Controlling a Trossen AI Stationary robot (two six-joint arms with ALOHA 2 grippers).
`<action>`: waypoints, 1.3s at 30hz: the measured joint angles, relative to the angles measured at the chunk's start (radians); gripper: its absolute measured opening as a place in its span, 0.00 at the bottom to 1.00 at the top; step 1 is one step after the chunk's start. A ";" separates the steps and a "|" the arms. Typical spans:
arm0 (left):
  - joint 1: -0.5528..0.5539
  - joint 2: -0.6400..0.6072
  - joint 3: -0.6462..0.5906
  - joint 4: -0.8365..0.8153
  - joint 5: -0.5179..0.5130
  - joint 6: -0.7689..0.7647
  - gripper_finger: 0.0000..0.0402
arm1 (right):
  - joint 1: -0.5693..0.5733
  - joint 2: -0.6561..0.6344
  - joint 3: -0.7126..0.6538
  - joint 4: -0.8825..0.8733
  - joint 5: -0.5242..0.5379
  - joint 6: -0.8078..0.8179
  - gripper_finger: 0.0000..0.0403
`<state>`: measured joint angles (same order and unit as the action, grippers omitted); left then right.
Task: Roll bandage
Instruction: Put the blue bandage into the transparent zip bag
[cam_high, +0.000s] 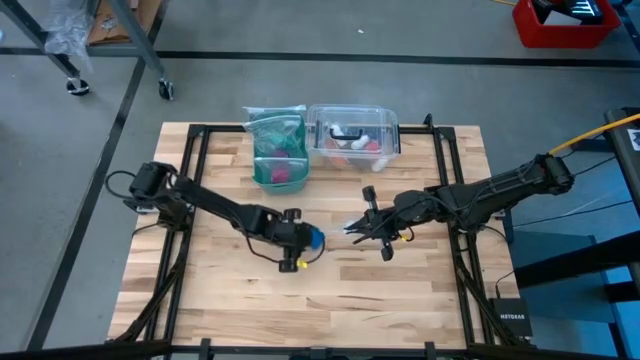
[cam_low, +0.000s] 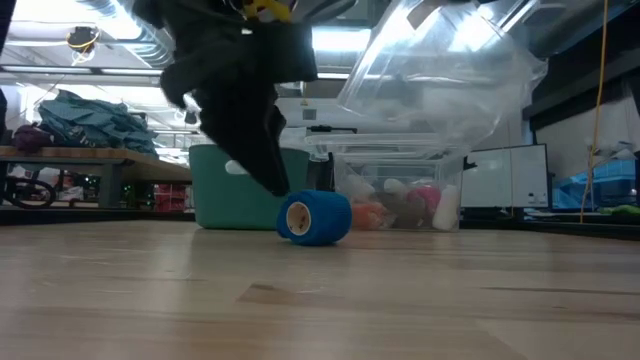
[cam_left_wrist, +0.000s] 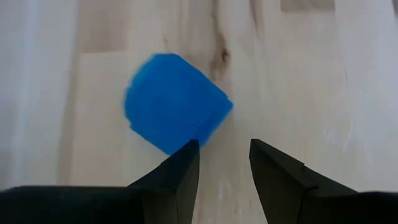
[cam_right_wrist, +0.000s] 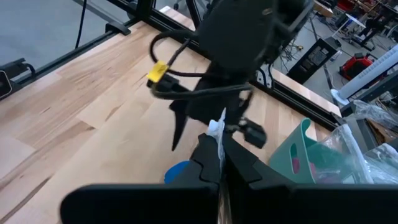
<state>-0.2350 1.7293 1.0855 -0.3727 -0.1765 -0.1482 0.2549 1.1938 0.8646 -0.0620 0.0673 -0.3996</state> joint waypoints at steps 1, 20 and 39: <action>-0.004 0.010 0.000 0.004 -0.003 0.006 0.33 | 0.000 0.000 0.000 0.000 0.000 0.000 0.00; -0.039 0.063 0.000 0.096 -0.161 -0.027 0.33 | 0.000 0.000 0.000 0.000 0.000 0.000 0.00; -0.083 0.124 0.001 0.210 -0.411 0.268 0.24 | 0.000 0.000 0.000 0.013 0.000 -0.002 0.00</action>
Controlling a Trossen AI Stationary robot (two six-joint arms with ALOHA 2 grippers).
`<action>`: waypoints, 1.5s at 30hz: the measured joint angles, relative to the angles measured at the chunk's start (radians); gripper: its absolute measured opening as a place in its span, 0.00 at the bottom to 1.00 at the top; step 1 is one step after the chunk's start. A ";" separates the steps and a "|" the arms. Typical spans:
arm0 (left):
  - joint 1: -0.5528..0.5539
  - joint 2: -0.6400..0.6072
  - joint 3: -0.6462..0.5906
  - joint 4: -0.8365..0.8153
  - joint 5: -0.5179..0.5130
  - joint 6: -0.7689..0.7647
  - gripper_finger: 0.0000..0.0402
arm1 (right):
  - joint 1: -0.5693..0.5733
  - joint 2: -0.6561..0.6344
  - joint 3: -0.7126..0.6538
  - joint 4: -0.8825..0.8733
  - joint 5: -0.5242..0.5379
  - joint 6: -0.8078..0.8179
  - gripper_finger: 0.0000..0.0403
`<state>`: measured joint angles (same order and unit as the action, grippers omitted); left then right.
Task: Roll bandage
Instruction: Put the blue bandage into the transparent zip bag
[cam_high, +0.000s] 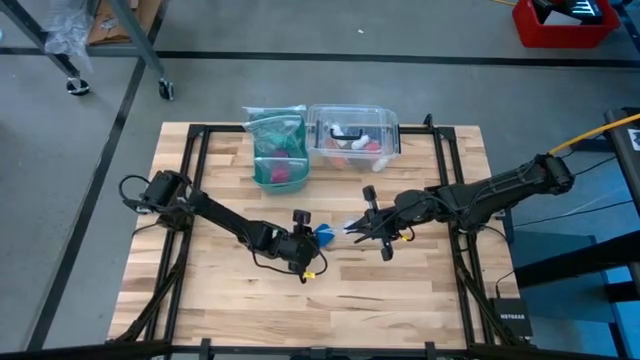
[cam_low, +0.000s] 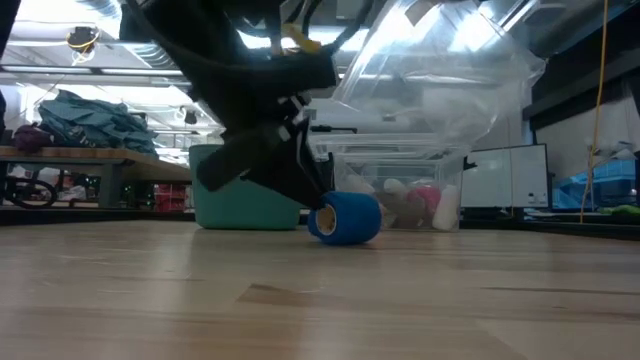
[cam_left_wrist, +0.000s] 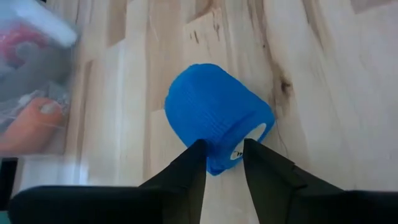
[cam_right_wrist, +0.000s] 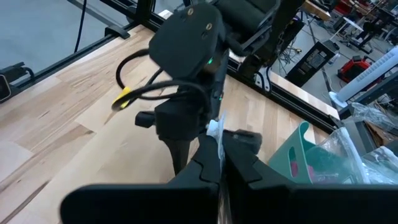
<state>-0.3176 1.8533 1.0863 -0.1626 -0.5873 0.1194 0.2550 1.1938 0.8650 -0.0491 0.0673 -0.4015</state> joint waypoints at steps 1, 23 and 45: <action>0.000 0.007 0.000 0.002 -0.001 0.008 0.24 | 0.000 0.000 0.000 0.001 0.000 0.000 0.00; 0.086 0.054 0.000 0.141 -0.048 0.091 0.22 | 0.000 0.000 0.000 0.056 0.009 -0.001 0.00; 0.182 0.045 0.005 -0.135 0.232 -0.202 0.19 | 0.000 0.000 0.000 0.052 0.009 -0.001 0.00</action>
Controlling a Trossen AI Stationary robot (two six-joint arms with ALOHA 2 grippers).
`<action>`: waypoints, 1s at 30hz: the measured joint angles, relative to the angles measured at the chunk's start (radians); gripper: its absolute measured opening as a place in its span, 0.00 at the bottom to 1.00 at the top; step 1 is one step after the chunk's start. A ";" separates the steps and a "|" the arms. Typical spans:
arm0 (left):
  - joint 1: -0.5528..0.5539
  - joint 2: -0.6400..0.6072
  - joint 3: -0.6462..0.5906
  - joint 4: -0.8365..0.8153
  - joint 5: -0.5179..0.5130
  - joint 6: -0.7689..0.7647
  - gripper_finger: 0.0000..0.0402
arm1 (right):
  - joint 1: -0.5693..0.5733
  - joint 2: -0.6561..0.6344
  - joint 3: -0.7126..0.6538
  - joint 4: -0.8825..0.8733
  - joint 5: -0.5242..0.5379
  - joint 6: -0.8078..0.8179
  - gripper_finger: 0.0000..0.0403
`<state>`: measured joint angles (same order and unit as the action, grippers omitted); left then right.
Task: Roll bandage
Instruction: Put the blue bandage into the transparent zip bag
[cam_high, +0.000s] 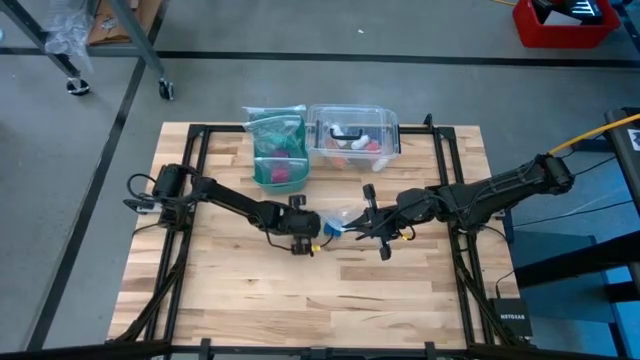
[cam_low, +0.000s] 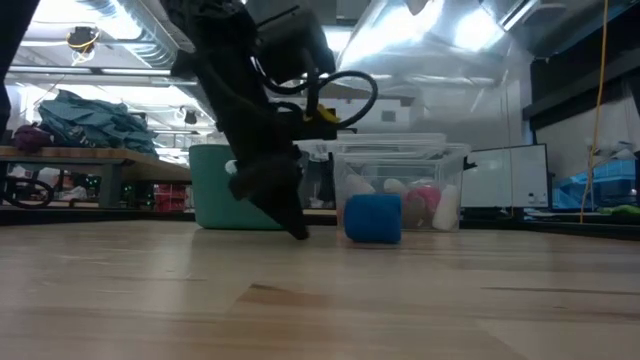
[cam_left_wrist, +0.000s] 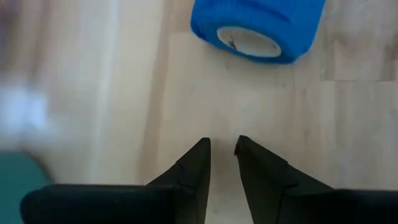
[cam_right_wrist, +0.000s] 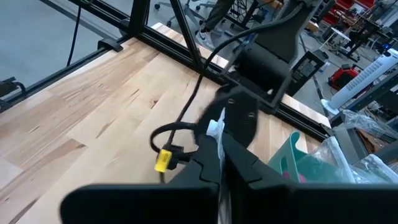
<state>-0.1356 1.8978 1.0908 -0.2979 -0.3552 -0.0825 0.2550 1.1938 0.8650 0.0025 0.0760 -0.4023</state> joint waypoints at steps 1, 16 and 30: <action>0.002 -0.001 0.000 -0.007 0.046 -0.028 0.19 | 0.000 0.000 0.000 -0.001 0.000 0.000 0.00; 0.081 -0.046 -0.006 0.199 0.496 -0.270 0.19 | 0.000 0.000 0.000 -0.010 -0.001 0.000 0.00; 0.174 -0.063 -0.006 0.089 0.574 -0.351 0.13 | 0.000 -0.071 -0.001 -0.134 -0.001 0.000 0.00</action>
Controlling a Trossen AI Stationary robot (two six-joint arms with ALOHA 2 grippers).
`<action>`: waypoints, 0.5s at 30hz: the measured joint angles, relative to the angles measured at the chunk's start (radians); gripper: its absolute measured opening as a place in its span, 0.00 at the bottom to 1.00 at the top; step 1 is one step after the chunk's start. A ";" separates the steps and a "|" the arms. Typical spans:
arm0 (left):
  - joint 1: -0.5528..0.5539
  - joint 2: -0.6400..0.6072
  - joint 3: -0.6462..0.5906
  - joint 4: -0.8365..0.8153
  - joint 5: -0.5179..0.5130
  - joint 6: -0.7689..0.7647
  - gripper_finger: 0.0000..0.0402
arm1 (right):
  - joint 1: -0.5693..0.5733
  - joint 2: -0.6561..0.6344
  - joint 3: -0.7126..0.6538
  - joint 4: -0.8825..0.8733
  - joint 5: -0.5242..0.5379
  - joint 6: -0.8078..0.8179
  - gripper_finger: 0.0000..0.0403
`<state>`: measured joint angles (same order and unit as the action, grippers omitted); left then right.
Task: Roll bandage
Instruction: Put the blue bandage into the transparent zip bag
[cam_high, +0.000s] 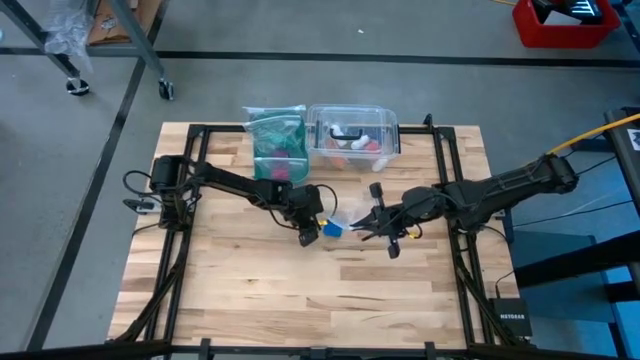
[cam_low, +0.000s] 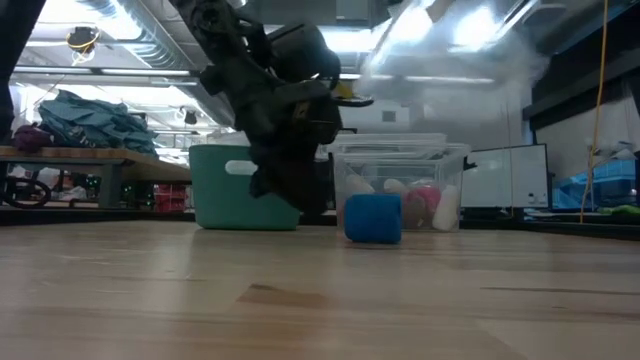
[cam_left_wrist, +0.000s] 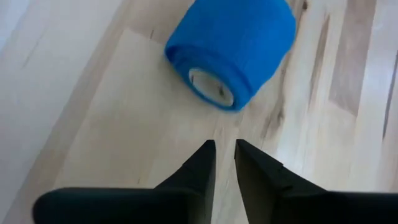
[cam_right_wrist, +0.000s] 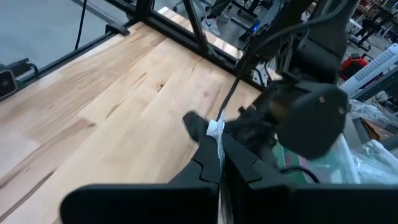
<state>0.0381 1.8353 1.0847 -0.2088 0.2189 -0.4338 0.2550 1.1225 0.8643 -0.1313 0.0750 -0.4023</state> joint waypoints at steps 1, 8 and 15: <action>0.002 -0.003 0.000 -0.015 0.001 0.009 0.11 | 0.000 -0.012 0.000 -0.010 0.000 0.000 0.00; 0.023 -0.028 0.000 -0.082 0.001 0.056 0.03 | 0.000 -0.095 0.000 -0.071 0.002 0.000 0.00; 0.086 -0.119 -0.044 -0.118 0.003 0.068 0.00 | 0.000 -0.119 0.000 -0.108 0.003 0.002 0.00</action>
<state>0.1238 1.7163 1.0411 -0.3265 0.2220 -0.3656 0.2550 1.0039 0.8646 -0.2394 0.0776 -0.4007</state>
